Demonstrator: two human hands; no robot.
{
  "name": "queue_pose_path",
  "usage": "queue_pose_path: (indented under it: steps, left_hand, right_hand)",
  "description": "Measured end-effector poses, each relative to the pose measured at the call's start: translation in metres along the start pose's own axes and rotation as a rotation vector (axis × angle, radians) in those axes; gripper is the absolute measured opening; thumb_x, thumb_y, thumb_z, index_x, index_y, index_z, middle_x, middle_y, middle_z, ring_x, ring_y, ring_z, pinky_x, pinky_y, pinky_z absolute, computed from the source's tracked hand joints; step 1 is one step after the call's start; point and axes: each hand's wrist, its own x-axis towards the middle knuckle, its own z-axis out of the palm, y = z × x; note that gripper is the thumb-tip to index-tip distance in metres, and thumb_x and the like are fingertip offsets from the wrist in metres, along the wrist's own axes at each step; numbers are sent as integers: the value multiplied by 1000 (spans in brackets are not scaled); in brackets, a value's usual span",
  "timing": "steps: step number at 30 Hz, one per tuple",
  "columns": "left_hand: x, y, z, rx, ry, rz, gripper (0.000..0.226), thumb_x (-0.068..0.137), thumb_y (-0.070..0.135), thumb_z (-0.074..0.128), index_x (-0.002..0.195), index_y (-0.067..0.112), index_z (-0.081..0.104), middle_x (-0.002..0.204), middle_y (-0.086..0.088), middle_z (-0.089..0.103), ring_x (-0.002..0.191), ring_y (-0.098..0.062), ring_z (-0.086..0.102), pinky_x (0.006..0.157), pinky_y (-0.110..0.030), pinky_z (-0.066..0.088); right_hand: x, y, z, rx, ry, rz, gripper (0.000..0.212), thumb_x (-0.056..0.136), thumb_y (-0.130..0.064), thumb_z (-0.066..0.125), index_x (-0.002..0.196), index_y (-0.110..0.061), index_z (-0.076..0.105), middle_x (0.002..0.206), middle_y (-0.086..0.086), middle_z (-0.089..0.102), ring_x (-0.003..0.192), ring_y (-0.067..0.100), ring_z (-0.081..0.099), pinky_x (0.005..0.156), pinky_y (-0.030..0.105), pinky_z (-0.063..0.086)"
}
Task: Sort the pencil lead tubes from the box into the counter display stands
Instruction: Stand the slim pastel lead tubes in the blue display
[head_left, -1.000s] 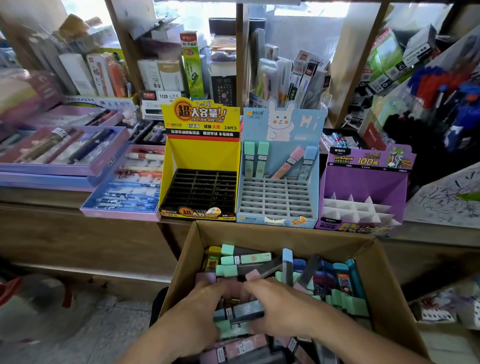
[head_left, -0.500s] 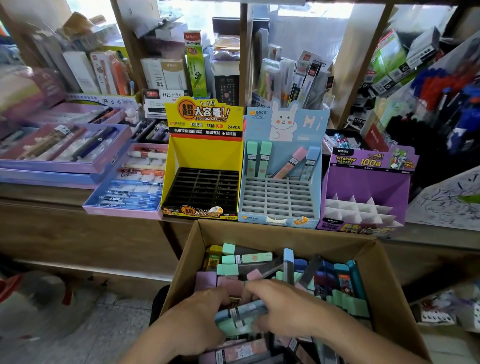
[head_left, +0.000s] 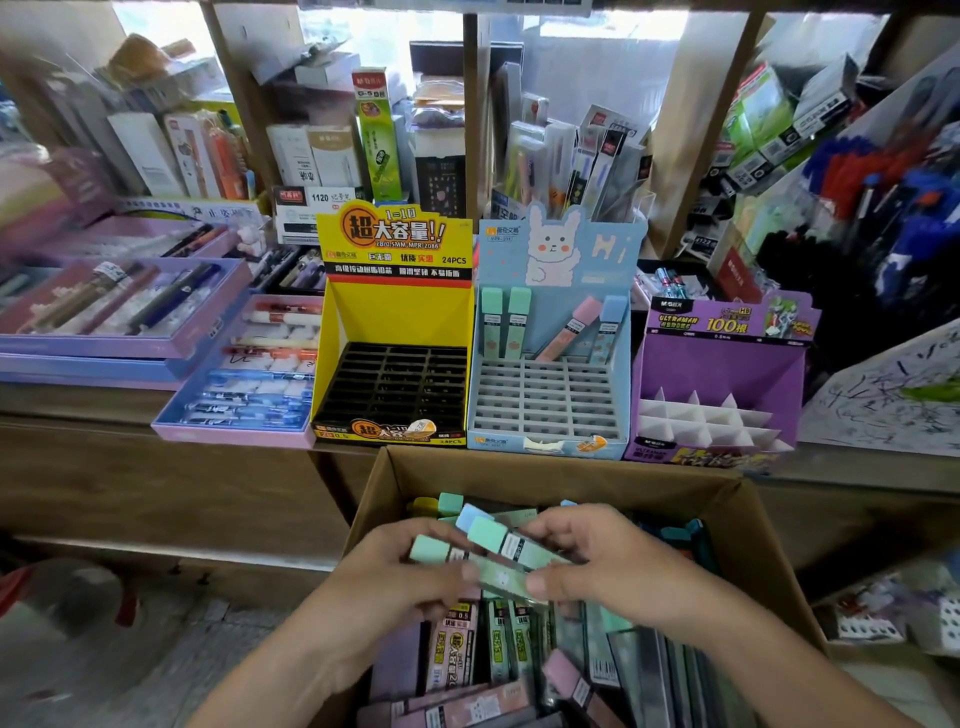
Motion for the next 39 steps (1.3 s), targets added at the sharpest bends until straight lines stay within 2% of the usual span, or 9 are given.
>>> queue_pose_path:
  steps: [5,14,18,21,23,28,31,34,39]
  left_hand:
    - [1,5,17,-289,42,71,22,65,16,85,83,4,80,78,-15,67,59,-16,60,54,-24,52]
    - [4,9,31,-287,83,144,24,91,31,67,101,12,80,102,-24,77,86,-40,76,67,-41,62]
    - [6,12,27,-284,122,171,28,88,36,66,102,15,80,105,-17,79,92,-32,78,66,-35,62]
    - [6,15,17,-237,154,211,31,86,43,65,97,18,80,100,-11,80,88,-24,78,65,-28,60]
    - [7,16,10,-197,158,231,31,88,45,62,96,20,80,98,-8,80,86,-21,77,63,-27,59]
    - [13,13,-3,-140,171,267,28,96,43,59,102,20,75,102,-13,79,95,-31,77,75,-51,63]
    - [15,12,-5,-159,163,284,28,91,44,62,99,21,76,96,-15,79,89,-31,77,68,-42,63]
    - [16,11,-6,-207,163,282,27,90,42,64,96,19,77,86,-16,76,80,-28,75,67,-31,60]
    - [18,10,-8,-201,199,283,29,96,42,62,94,17,77,73,-8,66,62,-17,59,56,-28,50]
  right_hand:
    - [-4,-9,19,238,12,-66,25,94,-6,73,117,-14,75,104,7,78,80,12,70,64,23,54]
    - [-4,-24,38,320,97,-106,19,104,-19,60,115,-18,76,104,7,79,91,18,75,77,29,59]
    - [-4,-22,35,110,231,-124,15,105,-34,56,110,-31,70,105,2,78,101,19,74,93,45,57]
    - [-1,-23,28,156,268,-132,16,106,-31,55,104,-25,70,100,3,79,96,16,76,77,34,60]
    - [2,-24,22,217,259,-149,18,106,-26,56,101,-23,74,104,2,80,97,20,77,81,28,60]
    - [11,-33,8,160,313,-232,16,99,-36,66,105,-31,80,109,-5,79,110,12,72,100,35,52]
    - [15,-44,1,120,344,-271,18,93,-45,70,107,-38,80,108,-12,79,106,3,72,92,24,51]
    - [23,-57,-7,109,403,-327,15,96,-31,70,100,-40,81,101,-12,80,95,-1,72,75,11,53]
    - [42,-78,-24,16,619,-423,11,92,-12,75,96,-22,77,87,-3,80,81,9,75,70,16,58]
